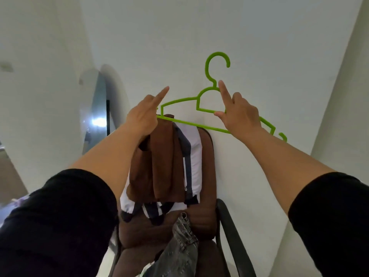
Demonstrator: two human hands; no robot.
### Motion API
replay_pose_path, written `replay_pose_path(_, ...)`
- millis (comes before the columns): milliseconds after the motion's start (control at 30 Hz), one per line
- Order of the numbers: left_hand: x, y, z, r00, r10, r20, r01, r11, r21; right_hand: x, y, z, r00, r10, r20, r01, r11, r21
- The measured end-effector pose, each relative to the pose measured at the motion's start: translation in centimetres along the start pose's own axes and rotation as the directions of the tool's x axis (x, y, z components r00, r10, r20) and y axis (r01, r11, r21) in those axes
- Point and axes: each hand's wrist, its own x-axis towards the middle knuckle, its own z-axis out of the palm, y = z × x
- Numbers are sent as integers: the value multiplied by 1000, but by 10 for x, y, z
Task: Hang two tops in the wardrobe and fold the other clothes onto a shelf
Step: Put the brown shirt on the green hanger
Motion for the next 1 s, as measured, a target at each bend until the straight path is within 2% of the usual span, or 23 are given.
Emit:
replay_pose_path(200,2,-37,25,986,-123,116,114,990,79,16,-9,33,996,88,13,-89,995,35)
replay_pose_path(467,21,-66,46,977,-69,202,43,991,130,32,-39,60,978,207,-6,-206,976,74)
replay_pose_path(667,44,-77,75,952,-162,260,125,980,154,41,-49,88,974,228,8,-228,973,37)
replay_pose_path(1000,116,-77,153,898,-306,317,249,946,208,99,-18,167,975,215,60,-217,976,17)
